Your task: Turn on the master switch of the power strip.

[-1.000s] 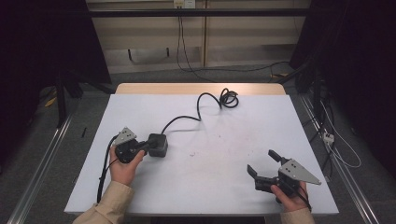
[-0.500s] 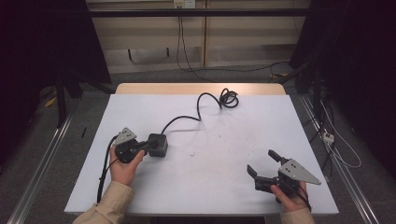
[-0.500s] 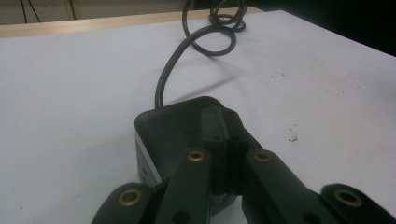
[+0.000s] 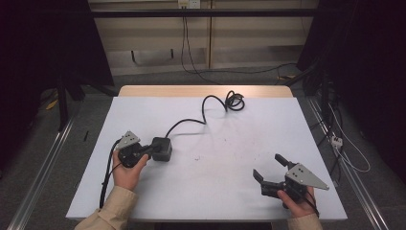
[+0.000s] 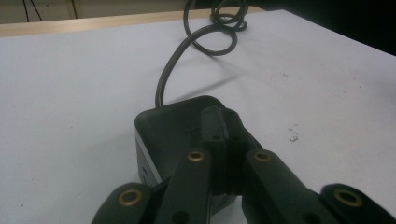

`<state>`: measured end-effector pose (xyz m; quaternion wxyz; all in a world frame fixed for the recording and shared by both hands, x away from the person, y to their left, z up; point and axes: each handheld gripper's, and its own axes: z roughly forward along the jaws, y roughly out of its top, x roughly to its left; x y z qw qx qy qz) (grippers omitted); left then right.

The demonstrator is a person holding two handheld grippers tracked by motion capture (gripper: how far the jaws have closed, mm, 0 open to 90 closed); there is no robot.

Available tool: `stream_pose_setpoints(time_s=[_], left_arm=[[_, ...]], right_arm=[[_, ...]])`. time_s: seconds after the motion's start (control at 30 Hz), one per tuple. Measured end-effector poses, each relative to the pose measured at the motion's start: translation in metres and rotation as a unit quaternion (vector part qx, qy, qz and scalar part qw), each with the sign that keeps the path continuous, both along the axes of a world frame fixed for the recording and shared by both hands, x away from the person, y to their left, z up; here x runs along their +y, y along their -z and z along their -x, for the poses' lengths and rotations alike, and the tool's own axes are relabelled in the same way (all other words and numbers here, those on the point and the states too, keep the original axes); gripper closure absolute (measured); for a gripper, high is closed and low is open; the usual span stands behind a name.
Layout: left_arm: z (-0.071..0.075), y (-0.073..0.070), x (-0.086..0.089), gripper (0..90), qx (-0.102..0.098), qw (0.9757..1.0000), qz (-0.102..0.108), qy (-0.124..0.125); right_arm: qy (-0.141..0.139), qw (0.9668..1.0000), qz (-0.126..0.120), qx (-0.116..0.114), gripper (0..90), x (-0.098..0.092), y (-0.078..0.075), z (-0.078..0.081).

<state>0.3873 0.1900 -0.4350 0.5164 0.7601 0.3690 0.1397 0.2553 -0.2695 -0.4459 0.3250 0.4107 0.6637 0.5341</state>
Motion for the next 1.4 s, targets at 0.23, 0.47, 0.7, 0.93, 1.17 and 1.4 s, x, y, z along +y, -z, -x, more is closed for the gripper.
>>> stream_pose_setpoints(time_s=[0.23,0.47,0.7,0.93,1.17,1.4], left_arm=[[0.0007,-0.0002,-0.0008,90.0,0.003,1.0,0.0,-0.005],[0.0013,-0.0003,-0.0014,90.0,0.005,0.9999,0.0,-0.01],[0.0019,0.0001,-0.002,90.0,0.007,0.9999,0.001,-0.013],[0.0019,0.0003,-0.0018,90.0,0.007,0.9999,0.003,-0.014],[0.0019,0.0003,-0.0019,90.0,0.008,0.9998,0.004,-0.015],[0.0019,0.0002,-0.0019,90.0,0.008,0.9998,0.004,-0.015]], right_arm=[[0.0,1.0,0.0,-0.001,5.4,0.0,-0.0004,0.0002],[0.001,1.0,0.001,-0.004,5.4,-0.0002,-0.0007,0.0008],[0.002,1.0,-0.001,-0.003,5.4,0.0003,-0.001,0.0014],[0.0,1.0,0.001,-0.002,5.4,0.0002,-0.0006,0.001],[0.001,1.0,0.001,-0.003,5.4,0.0,-0.0006,0.0009],[0.0,1.0,0.0,-0.003,5.4,-0.0002,-0.0003,0.0006]])
